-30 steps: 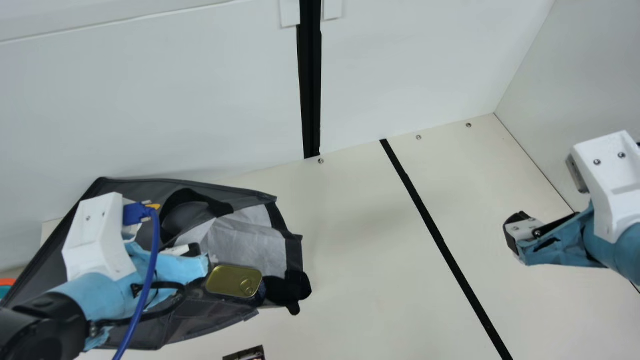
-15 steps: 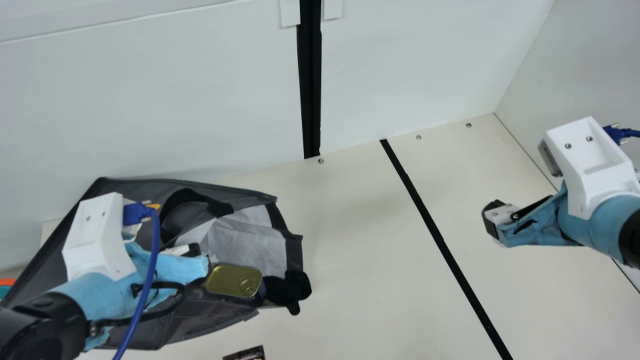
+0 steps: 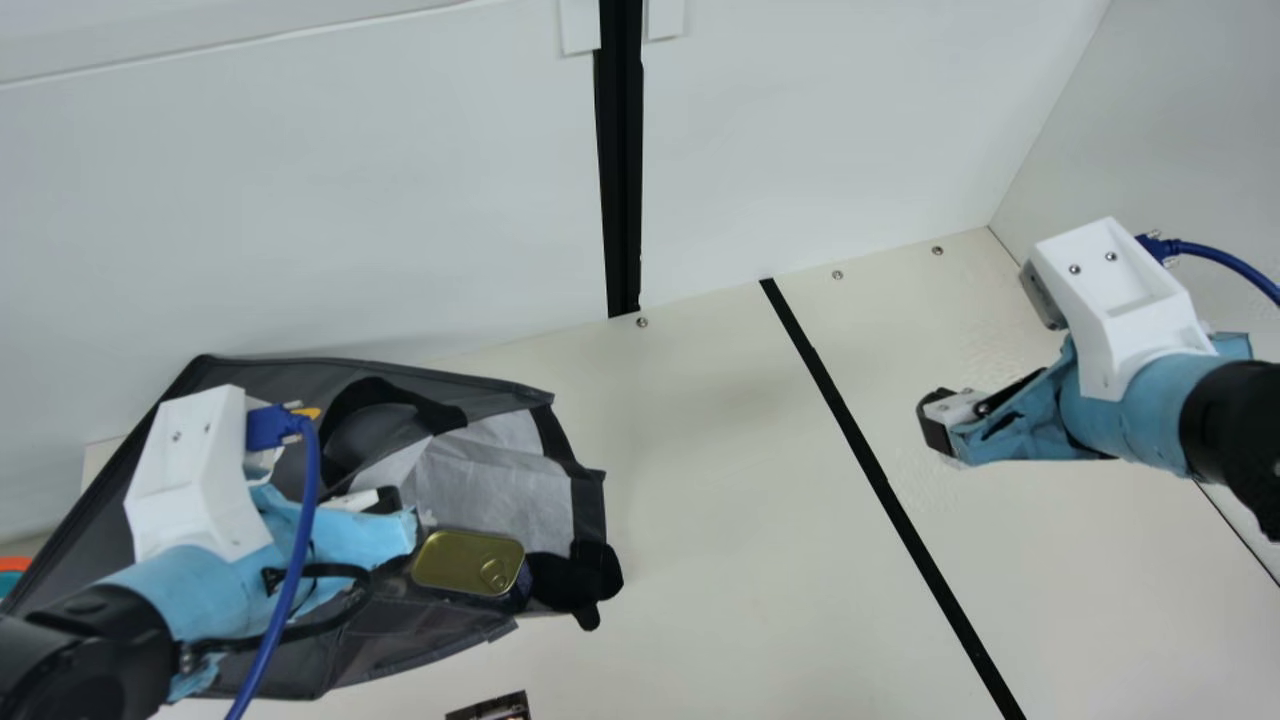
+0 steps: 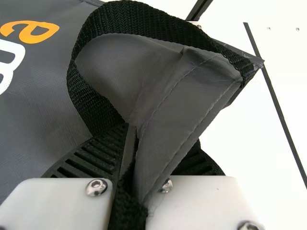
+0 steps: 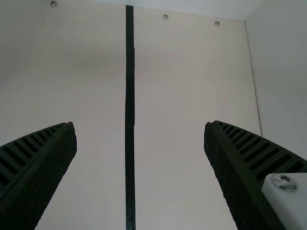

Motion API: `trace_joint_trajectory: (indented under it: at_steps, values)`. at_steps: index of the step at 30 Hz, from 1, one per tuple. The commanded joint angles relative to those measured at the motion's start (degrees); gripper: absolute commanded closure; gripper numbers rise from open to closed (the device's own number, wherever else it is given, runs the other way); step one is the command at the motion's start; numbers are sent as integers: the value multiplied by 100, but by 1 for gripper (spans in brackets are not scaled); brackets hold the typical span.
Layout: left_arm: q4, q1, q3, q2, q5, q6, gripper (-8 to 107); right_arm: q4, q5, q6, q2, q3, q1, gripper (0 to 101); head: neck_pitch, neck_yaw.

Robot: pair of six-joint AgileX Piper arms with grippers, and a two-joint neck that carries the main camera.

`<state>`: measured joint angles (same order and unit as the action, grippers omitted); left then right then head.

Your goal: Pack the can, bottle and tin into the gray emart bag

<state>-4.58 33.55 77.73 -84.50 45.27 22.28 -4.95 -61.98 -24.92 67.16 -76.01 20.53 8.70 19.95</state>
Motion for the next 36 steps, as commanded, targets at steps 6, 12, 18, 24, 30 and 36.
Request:
trace_joint_trajectory:
  at_steps: [6, 12, 18, 24, 30, 36]
  values:
    - [0, 0, 0, 0, 0, 0, 89, -491, -84, -230, 256, -61, 49, 10, 130, 5]
    - [0, 0, 0, 0, 0, 0, 89, -961, -160, -460, 467, -95, 108, 10, 130, 5]
    - [0, 0, 0, 0, 0, 0, 89, -1320, -192, -681, 644, -79, 132, 10, 130, 5]
    - [0, 0, 0, 0, 0, 0, 89, -1527, -193, -836, 813, -20, 113, 10, 130, 5]
    - [0, 0, 0, 0, 0, 0, 89, -1639, -140, -916, 970, 51, 24, 10, 130, 5]
    - [0, 0, 0, 0, 0, 0, 89, -1728, -35, -998, 1118, 157, -96, 10, 130, 5]
